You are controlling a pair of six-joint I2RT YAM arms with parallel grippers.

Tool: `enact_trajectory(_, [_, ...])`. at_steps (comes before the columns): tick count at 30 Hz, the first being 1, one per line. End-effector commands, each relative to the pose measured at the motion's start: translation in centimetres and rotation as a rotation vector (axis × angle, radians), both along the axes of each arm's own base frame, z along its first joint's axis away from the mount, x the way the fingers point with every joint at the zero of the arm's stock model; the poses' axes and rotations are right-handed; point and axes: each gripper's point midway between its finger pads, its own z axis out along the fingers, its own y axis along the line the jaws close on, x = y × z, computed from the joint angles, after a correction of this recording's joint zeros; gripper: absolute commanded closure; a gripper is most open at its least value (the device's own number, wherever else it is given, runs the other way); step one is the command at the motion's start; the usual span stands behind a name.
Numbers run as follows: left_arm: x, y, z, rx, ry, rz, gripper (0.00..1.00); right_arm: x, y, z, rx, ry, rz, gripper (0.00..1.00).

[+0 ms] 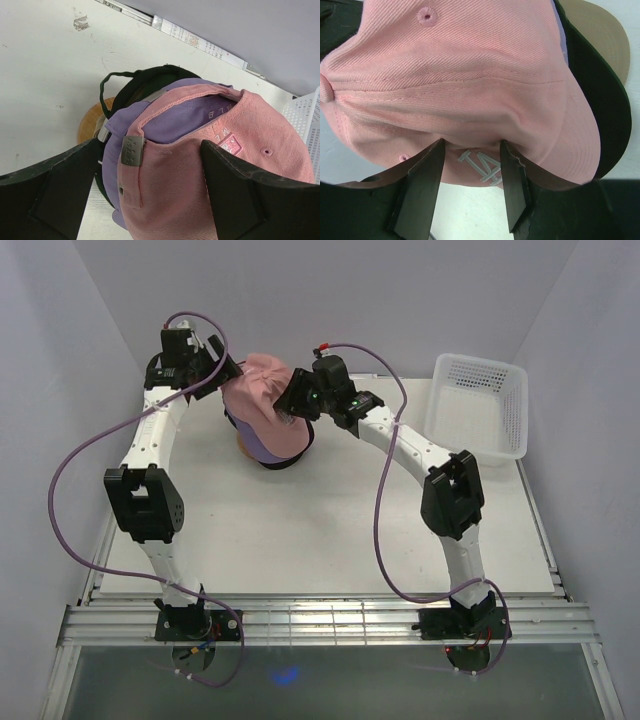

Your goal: Stack the hats

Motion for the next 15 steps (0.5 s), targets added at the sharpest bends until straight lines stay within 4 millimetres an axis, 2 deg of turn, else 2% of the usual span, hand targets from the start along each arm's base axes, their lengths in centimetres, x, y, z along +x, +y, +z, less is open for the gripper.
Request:
enact_trajectory(1, [0.2, 0.8, 1.6, 0.009, -0.028, 0.015, 0.08, -0.9, -0.7, 2.9, -0.010, -0.057, 0.005, 0.45])
enact_trajectory(10, [0.0, 0.6, 7.4, 0.008, -0.156, -0.007, 0.02, -1.6, -2.0, 9.6, 0.053, -0.170, -0.003, 0.42])
enact_trajectory(12, [-0.3, 0.6, 9.0, 0.009, -0.190, -0.008, 0.02, -2.1, -2.9, 11.4, 0.064, -0.198, -0.011, 0.41])
enact_trajectory(14, [-1.0, 0.7, 10.9, 0.009, -0.227, -0.004, 0.02, -2.2, -4.0, 11.6, 0.050, -0.207, -0.023, 0.40])
enact_trajectory(15, [-1.4, 0.7, 11.5, 0.006, -0.238, -0.003, 0.02, -2.9, -4.8, 13.0, 0.063, -0.228, -0.027, 0.40])
